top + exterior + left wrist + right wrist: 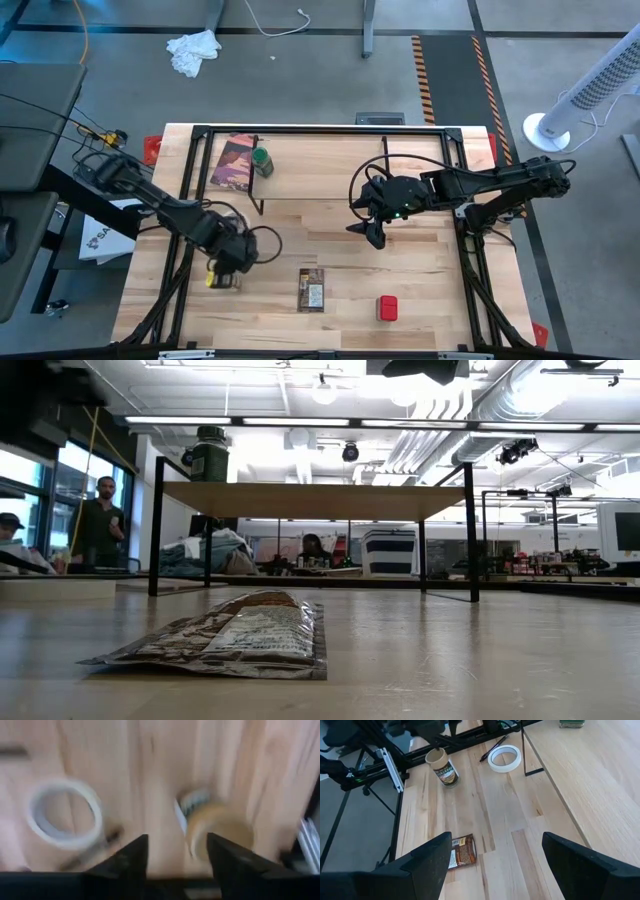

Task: Shelf spices
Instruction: Put the brown seasoning bottle on the shelf

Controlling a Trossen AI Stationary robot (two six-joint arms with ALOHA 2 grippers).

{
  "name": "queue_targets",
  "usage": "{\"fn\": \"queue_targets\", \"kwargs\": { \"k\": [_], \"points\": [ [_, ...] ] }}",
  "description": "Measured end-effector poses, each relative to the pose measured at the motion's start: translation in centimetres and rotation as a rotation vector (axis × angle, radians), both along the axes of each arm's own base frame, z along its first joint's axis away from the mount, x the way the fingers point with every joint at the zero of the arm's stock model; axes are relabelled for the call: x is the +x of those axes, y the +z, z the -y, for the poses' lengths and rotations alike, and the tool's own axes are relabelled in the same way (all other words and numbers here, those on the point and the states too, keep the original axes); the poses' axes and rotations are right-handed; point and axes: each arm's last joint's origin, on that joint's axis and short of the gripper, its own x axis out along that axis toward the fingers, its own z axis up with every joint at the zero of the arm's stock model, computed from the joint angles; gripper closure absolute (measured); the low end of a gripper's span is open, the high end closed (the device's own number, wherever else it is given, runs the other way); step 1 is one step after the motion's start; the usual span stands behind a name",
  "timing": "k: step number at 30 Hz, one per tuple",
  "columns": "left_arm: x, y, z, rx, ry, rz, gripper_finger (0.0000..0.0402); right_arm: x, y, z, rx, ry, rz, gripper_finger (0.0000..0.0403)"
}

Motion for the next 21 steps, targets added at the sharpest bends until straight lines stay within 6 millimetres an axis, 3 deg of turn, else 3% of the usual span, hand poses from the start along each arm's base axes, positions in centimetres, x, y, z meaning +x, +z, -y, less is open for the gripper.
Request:
{"fn": "queue_targets", "kwargs": {
  "k": [4, 10, 16, 21],
  "points": [
    [-1.3, 0.0, -0.2, -0.095, 0.039, -0.104, 0.0137, 0.0, 0.0, 0.0, -0.015, -0.01, 0.002, 0.0096],
    [-1.5, 0.8, -0.2, -0.152, 0.13, -0.04, 0.007, 0.0, 0.0, 0.1, -0.032, -0.014, 0.005, 0.0096],
    [-2.1, 1.4, 1.0, -0.121, 0.131, 0.082, 0.0057, 0.0, 0.0, 0.1, -0.027, -0.018, 0.005, 0.0096],
    [-3.4, 0.6, 2.6, -0.04, 0.121, 0.149, 0.0057, 0.0, 0.0, 0.1, -0.026, -0.019, 0.005, 0.0096]
  ]
}}
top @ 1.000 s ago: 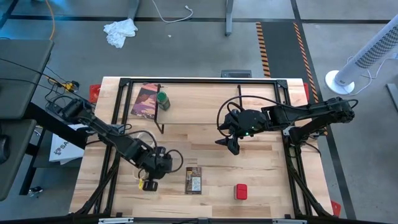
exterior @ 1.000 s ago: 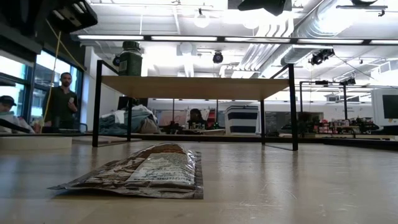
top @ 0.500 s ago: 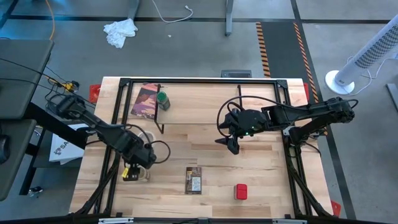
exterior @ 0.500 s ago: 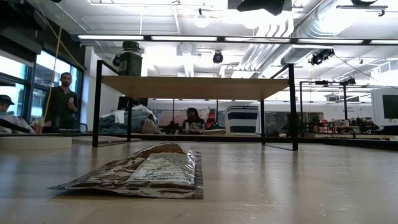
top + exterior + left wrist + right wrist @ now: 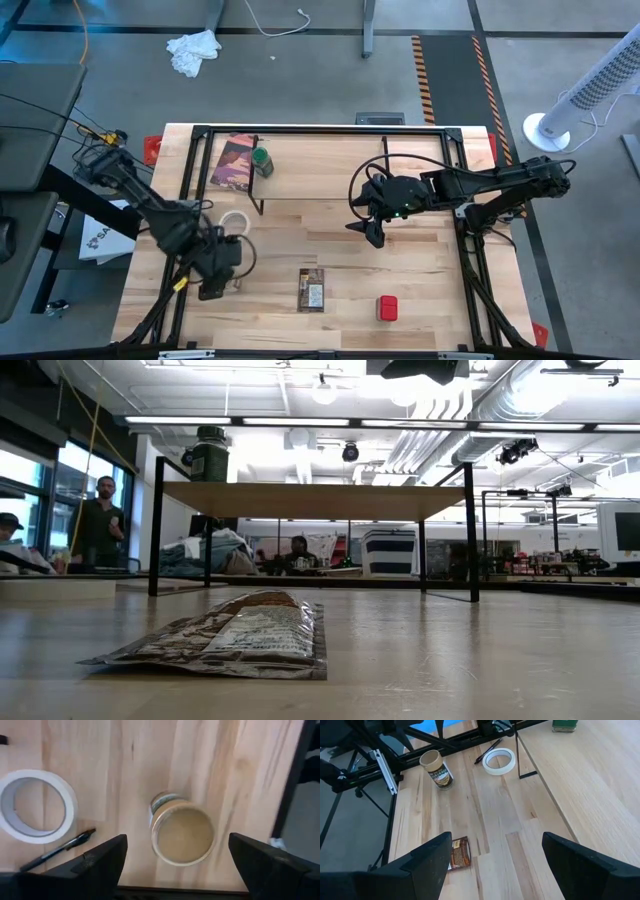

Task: Shelf spices
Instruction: Put the brown seasoning bottle on the shelf

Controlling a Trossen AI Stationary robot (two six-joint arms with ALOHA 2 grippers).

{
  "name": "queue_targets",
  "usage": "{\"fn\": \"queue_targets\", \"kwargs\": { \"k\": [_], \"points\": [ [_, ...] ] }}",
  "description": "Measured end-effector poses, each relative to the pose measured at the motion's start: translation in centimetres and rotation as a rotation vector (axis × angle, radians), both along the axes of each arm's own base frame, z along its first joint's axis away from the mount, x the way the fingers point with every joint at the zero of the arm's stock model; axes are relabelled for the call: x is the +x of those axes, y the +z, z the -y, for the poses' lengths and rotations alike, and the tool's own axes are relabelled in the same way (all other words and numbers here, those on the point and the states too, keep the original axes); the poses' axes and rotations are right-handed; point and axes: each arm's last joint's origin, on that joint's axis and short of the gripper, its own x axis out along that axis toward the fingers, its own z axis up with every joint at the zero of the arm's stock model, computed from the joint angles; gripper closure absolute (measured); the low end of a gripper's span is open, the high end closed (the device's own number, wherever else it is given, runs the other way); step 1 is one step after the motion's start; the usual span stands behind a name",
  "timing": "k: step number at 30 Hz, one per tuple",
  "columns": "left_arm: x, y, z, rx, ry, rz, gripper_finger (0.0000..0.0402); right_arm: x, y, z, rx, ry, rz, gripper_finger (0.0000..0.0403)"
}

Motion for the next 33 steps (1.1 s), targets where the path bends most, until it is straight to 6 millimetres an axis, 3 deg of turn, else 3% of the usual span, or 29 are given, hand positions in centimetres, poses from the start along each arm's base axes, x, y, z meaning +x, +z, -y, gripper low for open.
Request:
{"fn": "queue_targets", "kwargs": {
  "k": [9, 21, 33],
  "points": [
    [-1.3, -1.9, 1.1, 0.053, -0.01, 0.027, 0.0057, 0.0, 0.0, 0.0, 0.0, 0.0, 0.0, 0.0096],
    [-1.3, -3.3, 1.8, 0.005, 0.007, 0.056, 0.0057, 0.7, -0.9, -0.1, 0.01, -0.012, -0.031, 0.0096],
    [-0.5, -6.0, 3.2, 0.134, -0.039, 0.003, 0.0057, 1.5, -1.1, -0.2, 0.0, -0.019, 0.001, 0.0096]
  ]
}}
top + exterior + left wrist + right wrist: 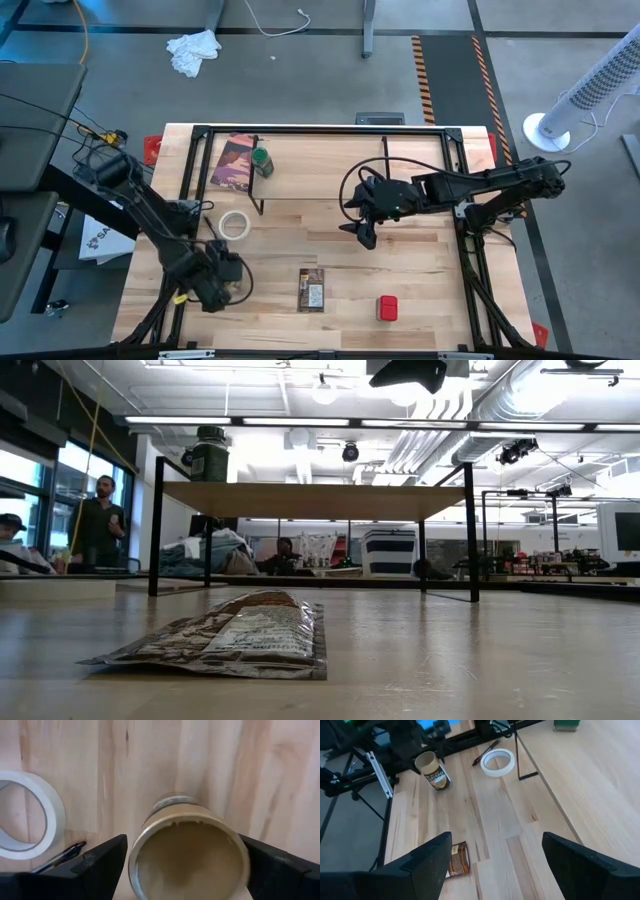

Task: Shelf spices
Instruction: Put the brown seasoning bottle on the shelf

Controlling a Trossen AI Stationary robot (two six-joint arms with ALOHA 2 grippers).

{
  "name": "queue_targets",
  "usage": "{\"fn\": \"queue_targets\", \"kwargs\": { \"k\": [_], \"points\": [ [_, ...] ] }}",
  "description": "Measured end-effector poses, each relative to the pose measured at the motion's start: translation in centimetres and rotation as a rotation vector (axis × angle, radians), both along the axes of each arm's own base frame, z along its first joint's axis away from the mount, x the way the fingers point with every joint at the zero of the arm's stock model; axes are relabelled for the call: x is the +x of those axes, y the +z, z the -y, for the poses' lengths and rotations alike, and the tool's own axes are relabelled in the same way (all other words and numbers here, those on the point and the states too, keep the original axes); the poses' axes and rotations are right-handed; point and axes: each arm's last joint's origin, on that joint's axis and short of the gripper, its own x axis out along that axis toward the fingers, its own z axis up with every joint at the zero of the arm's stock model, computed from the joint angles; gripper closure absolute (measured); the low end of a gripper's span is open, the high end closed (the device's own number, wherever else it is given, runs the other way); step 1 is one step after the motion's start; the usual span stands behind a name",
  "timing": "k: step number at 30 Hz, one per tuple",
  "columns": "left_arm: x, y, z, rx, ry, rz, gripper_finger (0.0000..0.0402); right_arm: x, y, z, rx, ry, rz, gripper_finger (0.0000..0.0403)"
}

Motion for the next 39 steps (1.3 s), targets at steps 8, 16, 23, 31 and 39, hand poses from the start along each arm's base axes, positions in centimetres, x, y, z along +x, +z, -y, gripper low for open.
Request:
{"fn": "queue_targets", "kwargs": {
  "k": [8, 16, 23, 31, 39],
  "points": [
    [1.0, -1.8, 1.2, -0.003, 0.025, -0.02, 0.0058, 0.0, 0.1, 0.1, -0.001, -0.004, 0.003, 0.0096],
    [1.1, -1.9, 1.3, -0.039, 0.062, -0.03, 0.0134, 0.0, 0.0, 0.1, -0.003, -0.002, 0.002, 0.0096],
    [1.9, 1.0, 1.0, -0.07, 0.061, -0.047, 0.0134, -0.7, 0.9, 0.1, 0.007, 0.017, 0.031, 0.0096],
    [6.1, 13.4, -3.7, 0.146, -0.024, 0.378, 0.0134, -4.4, 4.6, 0.7, 0.094, 0.017, 0.164, 0.0096],
    [11.8, 21.7, -14.1, 0.46, -0.05, 0.535, 0.0134, -7.0, 6.3, 1.2, 0.091, -0.005, 0.216, 0.0096]
  ]
}}
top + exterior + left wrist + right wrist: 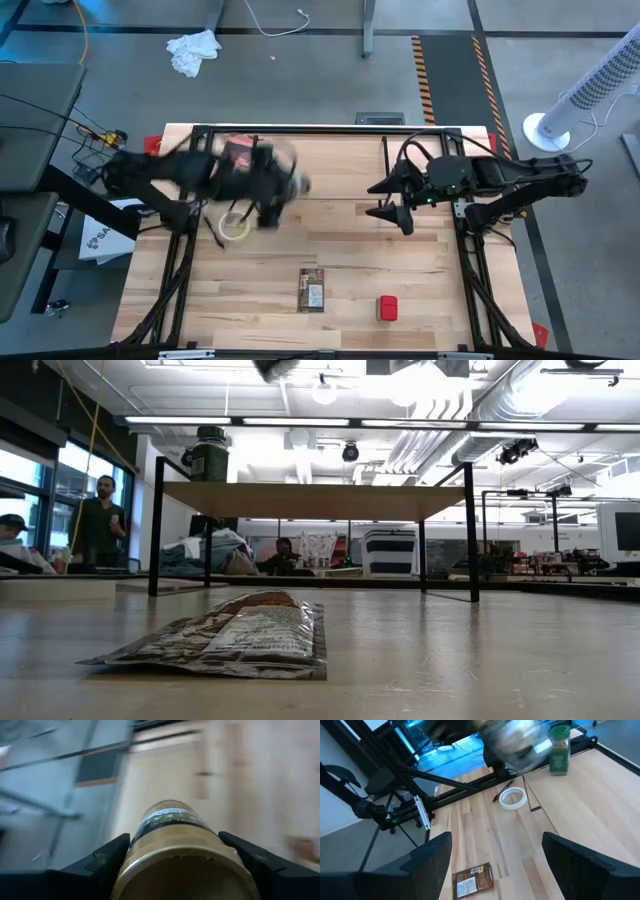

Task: Shelf spices
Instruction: Put the brown seasoning bottle on the shelf

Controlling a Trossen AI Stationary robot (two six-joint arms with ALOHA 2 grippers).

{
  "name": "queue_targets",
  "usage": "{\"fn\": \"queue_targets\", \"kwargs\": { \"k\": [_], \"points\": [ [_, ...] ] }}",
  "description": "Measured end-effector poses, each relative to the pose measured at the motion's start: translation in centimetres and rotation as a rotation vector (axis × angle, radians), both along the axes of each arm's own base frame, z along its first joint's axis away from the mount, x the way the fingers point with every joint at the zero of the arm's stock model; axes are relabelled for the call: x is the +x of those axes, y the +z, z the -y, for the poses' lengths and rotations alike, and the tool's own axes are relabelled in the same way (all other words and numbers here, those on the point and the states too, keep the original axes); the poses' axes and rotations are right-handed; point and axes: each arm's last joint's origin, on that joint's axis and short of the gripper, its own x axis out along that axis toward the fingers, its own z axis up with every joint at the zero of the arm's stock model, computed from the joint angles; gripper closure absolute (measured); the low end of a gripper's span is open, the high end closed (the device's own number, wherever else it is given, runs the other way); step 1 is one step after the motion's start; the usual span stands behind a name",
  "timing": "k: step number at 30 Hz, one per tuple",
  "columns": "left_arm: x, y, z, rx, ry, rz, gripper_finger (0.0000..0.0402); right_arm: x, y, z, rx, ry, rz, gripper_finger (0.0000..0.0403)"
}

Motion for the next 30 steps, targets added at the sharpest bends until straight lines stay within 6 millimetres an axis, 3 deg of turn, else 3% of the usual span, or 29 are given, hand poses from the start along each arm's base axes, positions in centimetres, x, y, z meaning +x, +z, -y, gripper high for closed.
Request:
{"fn": "queue_targets", "kwargs": {
  "k": [3, 6, 12, 19, 26, 30],
  "points": [
    [1.4, 0.9, -4.3, -0.009, 0.099, -0.02, 0.0134, -0.2, 0.0, 0.0, -0.002, -0.002, -0.008, 0.0096],
    [2.1, 0.5, -8.0, -0.142, 0.157, -0.107, 0.0134, -0.3, -0.2, 0.0, -0.006, -0.001, -0.03, 0.0096],
    [3.9, -3.1, -12.9, -0.289, 0.302, -0.356, 0.0134, -0.4, -0.5, 0.0, -0.012, -0.001, -0.062, 0.0096],
    [5.5, -5.1, -14.0, -0.337, 0.247, -0.424, 0.0134, -0.4, -0.6, 0.1, -0.016, 0.001, -0.07, 0.0096],
    [5.6, -5.9, -14.0, -0.377, 0.235, -0.451, 0.0133, -0.6, -0.9, 0.1, -0.023, 0.001, -0.113, 0.0096],
    [5.7, -6.3, -14.0, -0.372, 0.243, -0.464, 0.0106, -0.6, -1.0, 0.1, -0.024, 0.0, -0.114, 0.0096]
  ]
}}
